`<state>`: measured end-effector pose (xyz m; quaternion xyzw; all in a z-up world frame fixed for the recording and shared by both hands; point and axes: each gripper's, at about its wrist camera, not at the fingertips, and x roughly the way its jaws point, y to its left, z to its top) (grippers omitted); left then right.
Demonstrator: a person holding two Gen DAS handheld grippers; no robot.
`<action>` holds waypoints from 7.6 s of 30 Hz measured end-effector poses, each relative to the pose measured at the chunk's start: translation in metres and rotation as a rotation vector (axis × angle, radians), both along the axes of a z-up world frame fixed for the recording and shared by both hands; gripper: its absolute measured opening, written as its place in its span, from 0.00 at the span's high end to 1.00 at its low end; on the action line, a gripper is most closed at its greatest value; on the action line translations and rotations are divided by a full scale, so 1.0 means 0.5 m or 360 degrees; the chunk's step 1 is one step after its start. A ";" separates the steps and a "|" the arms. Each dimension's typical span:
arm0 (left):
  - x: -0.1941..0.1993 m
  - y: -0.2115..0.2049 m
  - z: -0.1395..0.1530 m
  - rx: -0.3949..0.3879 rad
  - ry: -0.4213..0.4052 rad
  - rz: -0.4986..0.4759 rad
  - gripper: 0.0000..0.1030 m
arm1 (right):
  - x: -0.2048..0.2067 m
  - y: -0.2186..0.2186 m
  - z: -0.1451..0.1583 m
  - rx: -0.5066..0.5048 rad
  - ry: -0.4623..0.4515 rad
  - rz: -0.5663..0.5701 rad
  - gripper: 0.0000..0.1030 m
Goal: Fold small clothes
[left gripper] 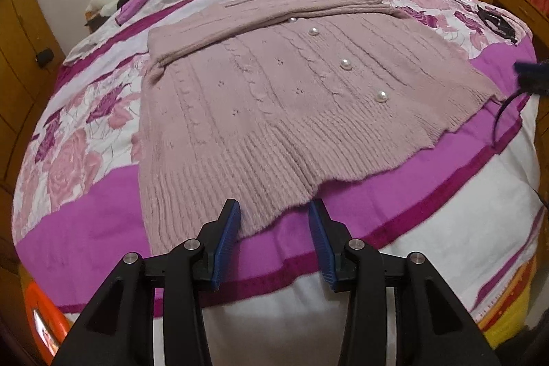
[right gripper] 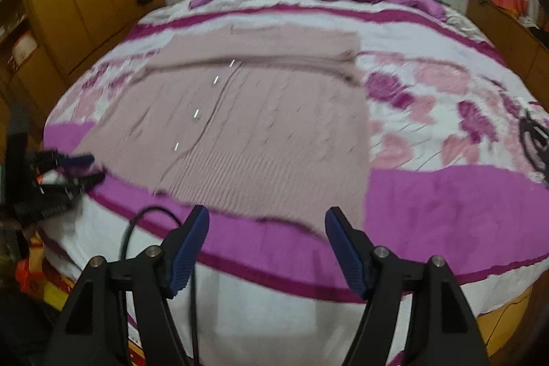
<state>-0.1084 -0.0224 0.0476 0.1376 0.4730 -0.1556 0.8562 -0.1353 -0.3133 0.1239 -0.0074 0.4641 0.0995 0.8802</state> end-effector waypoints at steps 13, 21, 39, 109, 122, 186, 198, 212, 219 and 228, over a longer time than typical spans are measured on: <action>0.047 0.000 -0.027 -0.0031 -0.0020 0.0084 0.81 | -0.001 -0.009 -0.031 -0.0474 0.0171 0.0270 0.30; 0.050 0.000 -0.030 -0.0034 -0.0021 0.0096 0.81 | 0.036 -0.003 -0.116 -0.0650 0.0165 0.0306 0.36; 0.065 0.013 -0.014 -0.0147 -0.0075 0.0099 1.00 | 0.073 0.046 -0.125 -0.0451 -0.0080 0.0306 0.94; 0.722 0.037 -0.032 -0.0337 -0.0056 0.0354 0.95 | 0.788 -0.027 -0.178 -0.0077 -0.0123 -0.0317 0.72; 0.626 0.097 0.051 -0.0408 -0.0092 0.0431 0.84 | 0.695 -0.030 -0.093 -0.0023 -0.0204 -0.0334 0.45; 0.657 0.118 -0.049 -0.0411 -0.0176 0.0719 1.00 | 0.795 -0.167 -0.173 -0.0004 -0.0103 -0.0545 0.91; 0.651 0.121 -0.053 -0.0418 -0.0214 0.0709 1.00 | 0.704 -0.124 -0.065 -0.0073 -0.0335 -0.0481 0.67; 0.649 0.121 -0.055 -0.0433 -0.0210 0.0702 1.00 | 0.711 -0.133 -0.183 0.0038 -0.0172 -0.0520 0.66; 0.647 0.120 -0.051 -0.0417 -0.0205 0.0697 1.00 | 0.704 -0.121 -0.175 0.0012 -0.0189 -0.0515 0.58; 0.620 0.132 -0.026 -0.0390 -0.0171 0.0696 1.00 | 0.622 -0.131 -0.116 0.0014 -0.0246 -0.0570 0.27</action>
